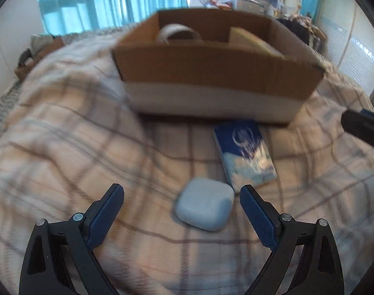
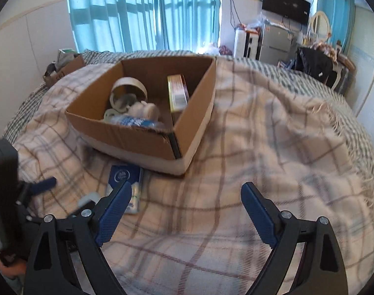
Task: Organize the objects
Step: 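Grasp the white earbuds case with the left tool while the right tool grasps the blue Vinda tissue pack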
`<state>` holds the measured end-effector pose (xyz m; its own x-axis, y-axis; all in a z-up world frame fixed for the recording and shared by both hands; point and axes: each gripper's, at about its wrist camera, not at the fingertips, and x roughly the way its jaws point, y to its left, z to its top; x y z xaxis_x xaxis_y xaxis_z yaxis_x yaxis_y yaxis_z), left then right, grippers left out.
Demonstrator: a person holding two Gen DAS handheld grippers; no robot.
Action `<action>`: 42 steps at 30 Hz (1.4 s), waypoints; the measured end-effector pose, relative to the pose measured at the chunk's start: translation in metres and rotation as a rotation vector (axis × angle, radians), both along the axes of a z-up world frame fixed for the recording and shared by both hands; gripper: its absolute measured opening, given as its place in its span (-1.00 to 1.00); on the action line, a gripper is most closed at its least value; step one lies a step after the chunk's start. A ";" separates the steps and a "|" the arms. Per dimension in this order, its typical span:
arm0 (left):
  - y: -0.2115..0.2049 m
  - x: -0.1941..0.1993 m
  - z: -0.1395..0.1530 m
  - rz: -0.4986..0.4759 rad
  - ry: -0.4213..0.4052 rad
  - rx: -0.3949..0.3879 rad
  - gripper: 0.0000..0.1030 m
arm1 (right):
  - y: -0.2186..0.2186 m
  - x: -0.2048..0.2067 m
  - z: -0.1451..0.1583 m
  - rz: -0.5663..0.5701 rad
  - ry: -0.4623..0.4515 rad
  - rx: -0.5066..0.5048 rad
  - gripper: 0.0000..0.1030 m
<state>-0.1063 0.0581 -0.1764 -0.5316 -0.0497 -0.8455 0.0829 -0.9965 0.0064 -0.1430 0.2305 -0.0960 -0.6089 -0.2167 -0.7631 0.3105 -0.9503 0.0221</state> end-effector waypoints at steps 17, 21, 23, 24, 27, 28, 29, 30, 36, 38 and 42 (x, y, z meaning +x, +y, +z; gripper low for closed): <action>-0.025 0.016 0.037 -0.066 0.023 0.137 0.04 | -0.008 -0.001 -0.007 -0.006 -0.032 0.017 0.76; -0.045 0.015 0.062 -0.050 0.088 0.091 0.04 | -0.022 0.000 -0.007 0.032 -0.083 -0.048 0.76; -0.059 0.008 0.073 -0.033 0.117 0.054 0.04 | -0.038 0.000 -0.010 0.054 -0.098 -0.026 0.76; -0.063 0.006 0.075 -0.028 0.125 0.032 0.04 | -0.044 -0.001 -0.012 0.058 -0.104 -0.008 0.76; -0.068 0.001 0.069 -0.019 0.121 -0.009 0.04 | -0.067 -0.004 -0.024 0.075 -0.136 0.043 0.76; -0.070 0.000 0.064 -0.017 0.114 0.001 0.04 | -0.073 -0.006 -0.029 0.084 -0.152 0.050 0.76; -0.075 0.000 0.059 -0.020 0.110 0.011 0.04 | -0.080 -0.008 -0.035 0.093 -0.169 0.055 0.76; -0.078 0.001 0.055 -0.026 0.103 0.019 0.04 | -0.087 -0.010 -0.041 0.102 -0.182 0.061 0.76; -0.088 0.001 0.040 -0.033 0.077 0.114 0.04 | -0.113 -0.021 -0.068 0.112 -0.210 0.152 0.72; -0.087 0.000 0.037 -0.040 0.075 0.127 0.04 | -0.116 -0.023 -0.071 0.114 -0.215 0.155 0.64; -0.088 0.001 0.035 -0.048 0.070 0.157 0.04 | -0.118 -0.026 -0.083 0.106 -0.248 0.187 0.29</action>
<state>-0.1054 -0.0301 -0.1418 -0.5882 0.1069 -0.8016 0.0298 -0.9877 -0.1536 -0.1693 0.1121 -0.1787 -0.3811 -0.1112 -0.9178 0.4149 -0.9078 -0.0622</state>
